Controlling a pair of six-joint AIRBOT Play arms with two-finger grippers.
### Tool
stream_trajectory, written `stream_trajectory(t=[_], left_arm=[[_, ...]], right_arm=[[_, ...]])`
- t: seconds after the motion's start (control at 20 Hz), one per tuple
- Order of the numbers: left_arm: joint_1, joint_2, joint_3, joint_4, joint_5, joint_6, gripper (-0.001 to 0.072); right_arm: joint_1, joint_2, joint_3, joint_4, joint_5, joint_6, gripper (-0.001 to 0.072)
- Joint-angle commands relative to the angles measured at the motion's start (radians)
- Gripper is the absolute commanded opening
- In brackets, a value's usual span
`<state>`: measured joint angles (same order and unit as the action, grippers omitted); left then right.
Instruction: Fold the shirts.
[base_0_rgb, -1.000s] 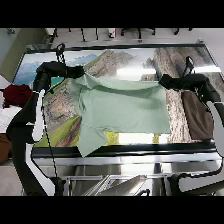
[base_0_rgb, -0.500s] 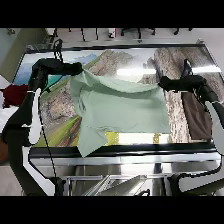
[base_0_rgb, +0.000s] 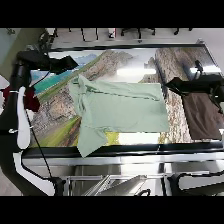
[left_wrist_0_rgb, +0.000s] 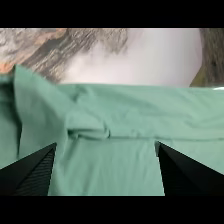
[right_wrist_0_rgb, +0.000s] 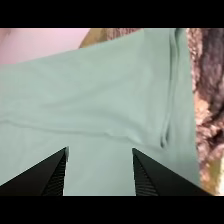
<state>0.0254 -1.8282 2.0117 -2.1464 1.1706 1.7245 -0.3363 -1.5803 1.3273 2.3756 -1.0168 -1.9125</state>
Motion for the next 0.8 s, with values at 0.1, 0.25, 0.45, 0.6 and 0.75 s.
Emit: stream_trajectory(t=[0.1,0.25,0.45,0.6,0.75], left_arm=[[0.169,0.186,-0.347,0.005,0.299,-0.027,0.0648],[0.194,0.336,-0.783,0.010,0.164,0.032,0.0648],[0.199,0.426,-1.154,-0.006,-0.053,0.059,0.0647],[0.158,0.425,-1.252,-0.059,-0.134,0.101,0.0647],[0.092,0.425,-1.258,-0.055,-0.188,0.100,0.0647]], right_arm=[[-0.185,0.087,-0.143,-0.175,-0.297,-0.003,0.0324],[-0.200,0.089,-0.257,-0.202,-0.269,-0.031,0.0325],[-0.196,0.089,-0.284,-0.191,-0.272,-0.041,0.0324],[-0.196,0.089,-0.284,-0.147,-0.290,-0.056,0.0323],[-0.196,0.089,-0.284,-0.126,-0.290,-0.064,0.0323]])
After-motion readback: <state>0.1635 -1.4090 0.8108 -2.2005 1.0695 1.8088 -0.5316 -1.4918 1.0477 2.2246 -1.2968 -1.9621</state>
